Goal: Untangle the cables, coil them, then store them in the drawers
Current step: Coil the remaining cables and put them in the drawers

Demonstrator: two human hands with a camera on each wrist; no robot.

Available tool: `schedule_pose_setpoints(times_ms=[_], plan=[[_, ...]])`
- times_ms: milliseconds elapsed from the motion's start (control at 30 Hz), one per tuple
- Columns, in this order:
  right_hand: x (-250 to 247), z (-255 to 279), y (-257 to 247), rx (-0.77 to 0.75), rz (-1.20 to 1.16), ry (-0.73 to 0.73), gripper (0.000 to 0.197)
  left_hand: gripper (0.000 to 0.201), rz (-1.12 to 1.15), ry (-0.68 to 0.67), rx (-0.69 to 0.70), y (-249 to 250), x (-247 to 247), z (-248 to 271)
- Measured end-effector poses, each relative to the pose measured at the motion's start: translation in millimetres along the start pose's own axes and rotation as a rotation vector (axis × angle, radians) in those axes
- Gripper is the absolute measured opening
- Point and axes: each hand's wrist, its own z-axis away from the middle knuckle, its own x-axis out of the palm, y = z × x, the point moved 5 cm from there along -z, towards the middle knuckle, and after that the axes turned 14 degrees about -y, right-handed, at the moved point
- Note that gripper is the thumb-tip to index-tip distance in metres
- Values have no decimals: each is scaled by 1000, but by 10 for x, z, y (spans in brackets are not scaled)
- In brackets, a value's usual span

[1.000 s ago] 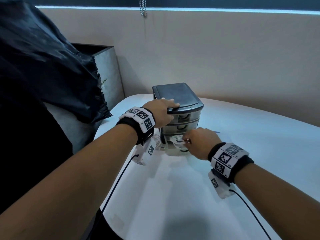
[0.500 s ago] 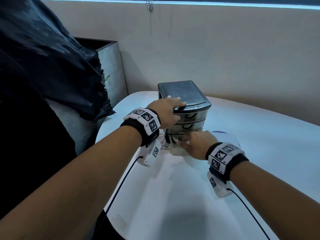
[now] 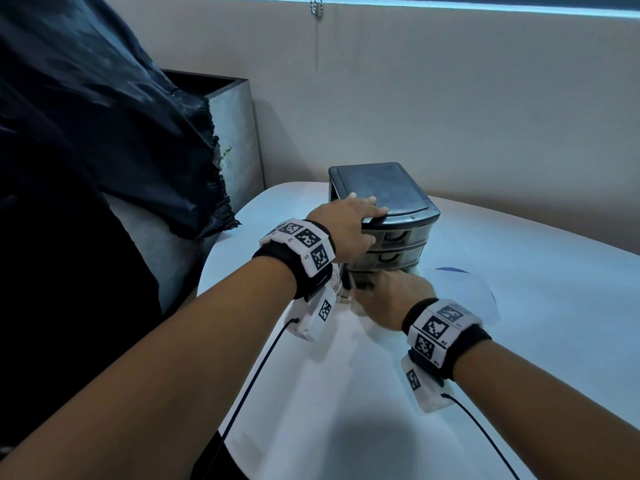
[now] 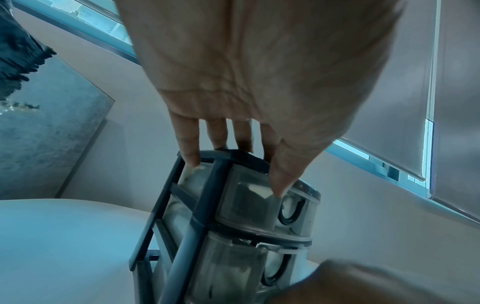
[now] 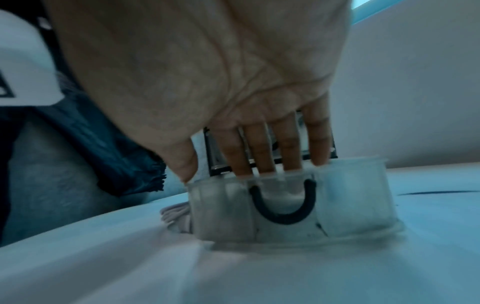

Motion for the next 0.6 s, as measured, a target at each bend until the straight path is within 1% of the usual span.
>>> schedule_pose_setpoints(times_ms=[33, 100, 133, 200, 267, 333, 400, 467, 533, 600], plan=[[-45, 76, -58, -17, 0, 85, 32, 60, 8, 5, 2, -1, 4, 3], [-103, 195, -203, -90, 53, 245, 30, 60, 15, 14, 4, -1, 9, 9], [-94, 232, -283, -123, 81, 258, 29, 60, 16, 16, 3, 0, 9, 10], [-71, 288, -466, -209, 94, 223, 24, 60, 25, 20, -1, 1, 10, 13], [-78, 326, -619, -259, 67, 185, 18, 59, 35, 21, -4, 1, 5, 11], [-49, 295, -699, -256, 52, 121, 23, 59, 37, 17, -4, -5, -1, 8], [26, 216, -715, -222, 55, 35, 30, 59, 28, 10, -8, -6, -3, 8], [108, 132, -706, -180, 40, -17, 39, 58, 31, 3, -10, -5, -6, 13], [153, 92, -710, -171, 68, -38, 47, 57, 45, 3, -9, -12, -15, 20], [153, 118, -741, -179, 114, -60, 47, 56, 65, 6, -4, -24, -26, 28]])
